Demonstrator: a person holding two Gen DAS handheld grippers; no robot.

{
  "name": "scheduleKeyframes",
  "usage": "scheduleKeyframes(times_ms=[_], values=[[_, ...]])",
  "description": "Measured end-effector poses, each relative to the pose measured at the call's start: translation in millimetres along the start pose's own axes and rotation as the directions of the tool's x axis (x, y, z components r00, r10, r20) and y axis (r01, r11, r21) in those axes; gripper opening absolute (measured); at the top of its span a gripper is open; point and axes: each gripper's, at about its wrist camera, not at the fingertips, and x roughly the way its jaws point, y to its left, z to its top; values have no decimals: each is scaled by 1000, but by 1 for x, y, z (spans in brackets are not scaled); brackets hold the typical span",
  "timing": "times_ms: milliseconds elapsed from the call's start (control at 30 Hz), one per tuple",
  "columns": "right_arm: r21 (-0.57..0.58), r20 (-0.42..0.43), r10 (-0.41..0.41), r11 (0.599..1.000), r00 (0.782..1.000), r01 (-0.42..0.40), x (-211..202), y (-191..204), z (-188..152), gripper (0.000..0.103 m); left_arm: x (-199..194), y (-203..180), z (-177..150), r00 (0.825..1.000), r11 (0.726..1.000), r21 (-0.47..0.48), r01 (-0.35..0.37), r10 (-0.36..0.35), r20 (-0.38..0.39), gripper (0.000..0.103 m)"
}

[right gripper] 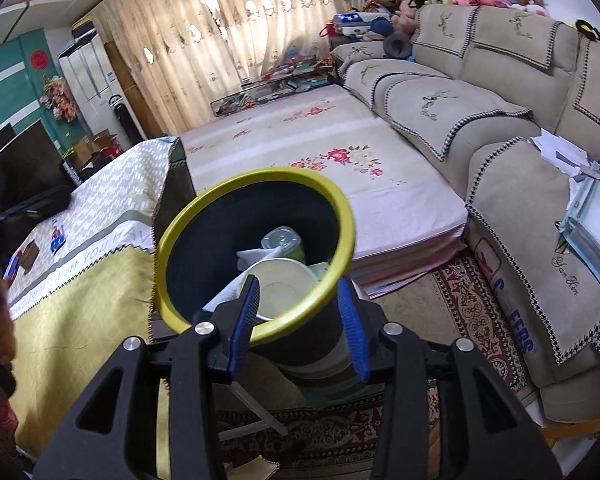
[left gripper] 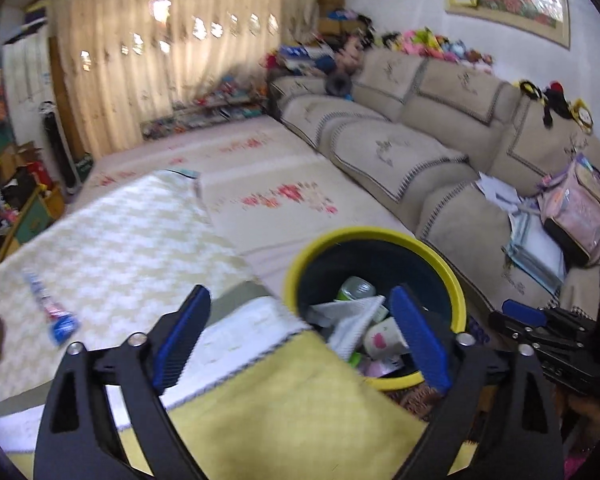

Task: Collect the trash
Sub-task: 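Carry the white cloth over the bin and open the left gripper, then grasp the white toothpaste tube with the right gripper and lift it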

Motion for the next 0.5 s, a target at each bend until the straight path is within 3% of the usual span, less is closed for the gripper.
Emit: scheduleKeyframes(times_ms=[267, 400, 500], values=[[-90, -20, 65, 994, 998, -67, 4, 45, 5, 40, -91, 68, -43, 990, 983, -155, -102, 116, 81, 98], [-179, -39, 134, 974, 990, -139, 8, 92, 12, 41, -137, 103, -79, 965, 950, -225, -219, 245, 97, 98], [-264, -62, 200, 941, 978, -209, 13, 140, 16, 42, -173, 136, -111, 938, 905, -302, -299, 337, 83, 98]])
